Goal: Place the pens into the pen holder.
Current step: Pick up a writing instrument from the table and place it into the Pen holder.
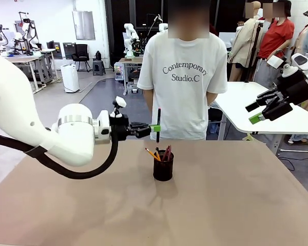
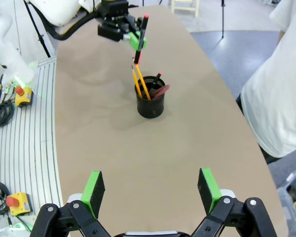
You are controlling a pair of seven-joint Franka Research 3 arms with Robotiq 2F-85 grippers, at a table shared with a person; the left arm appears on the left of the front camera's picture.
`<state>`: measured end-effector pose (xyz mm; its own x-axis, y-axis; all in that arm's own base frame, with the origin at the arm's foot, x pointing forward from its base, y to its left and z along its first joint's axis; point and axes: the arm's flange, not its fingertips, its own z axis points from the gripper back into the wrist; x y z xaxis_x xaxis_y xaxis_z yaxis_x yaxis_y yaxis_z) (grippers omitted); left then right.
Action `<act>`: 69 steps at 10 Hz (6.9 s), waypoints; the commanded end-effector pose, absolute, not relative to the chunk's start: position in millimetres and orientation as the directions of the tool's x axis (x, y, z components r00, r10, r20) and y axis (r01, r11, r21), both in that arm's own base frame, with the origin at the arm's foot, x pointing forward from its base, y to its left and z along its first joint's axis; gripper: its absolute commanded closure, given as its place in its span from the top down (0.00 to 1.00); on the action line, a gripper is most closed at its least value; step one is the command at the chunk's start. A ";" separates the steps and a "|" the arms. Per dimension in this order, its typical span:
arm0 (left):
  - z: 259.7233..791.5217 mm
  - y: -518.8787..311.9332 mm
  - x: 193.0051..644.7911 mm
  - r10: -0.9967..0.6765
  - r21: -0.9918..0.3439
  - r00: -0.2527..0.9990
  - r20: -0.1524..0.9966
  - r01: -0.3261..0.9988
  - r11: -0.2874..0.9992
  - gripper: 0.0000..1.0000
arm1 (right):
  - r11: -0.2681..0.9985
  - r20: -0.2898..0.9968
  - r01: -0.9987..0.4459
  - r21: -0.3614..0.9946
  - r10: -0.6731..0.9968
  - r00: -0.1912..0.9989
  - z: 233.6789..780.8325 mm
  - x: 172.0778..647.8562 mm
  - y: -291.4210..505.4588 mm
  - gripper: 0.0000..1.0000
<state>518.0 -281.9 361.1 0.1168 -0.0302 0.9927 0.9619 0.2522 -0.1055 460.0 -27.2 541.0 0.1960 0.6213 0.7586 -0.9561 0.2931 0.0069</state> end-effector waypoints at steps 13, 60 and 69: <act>318.2 -313.3 519.3 -0.026 -0.038 0.049 0.998 0.941 0.336 0.76 | 0.298 0.754 -0.955 -0.006 0.628 0.191 541.8 460.2 -25.1 1.00; 518.9 -96.3 477.9 -0.619 0.071 0.111 0.777 0.963 0.261 1.00 | 0.298 0.754 -0.955 -0.006 0.628 0.191 541.8 460.2 -25.1 1.00; 518.9 -96.3 477.9 -0.619 0.071 0.111 0.777 0.963 0.261 1.00 | 0.298 0.754 -0.955 -0.006 0.628 0.191 541.8 460.2 -25.1 1.00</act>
<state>477.6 -95.8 518.7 0.1112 -0.6202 0.7765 0.9623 0.2625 0.0718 460.0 -27.4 540.9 0.1962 0.6212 0.7587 -0.9560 0.2934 0.0070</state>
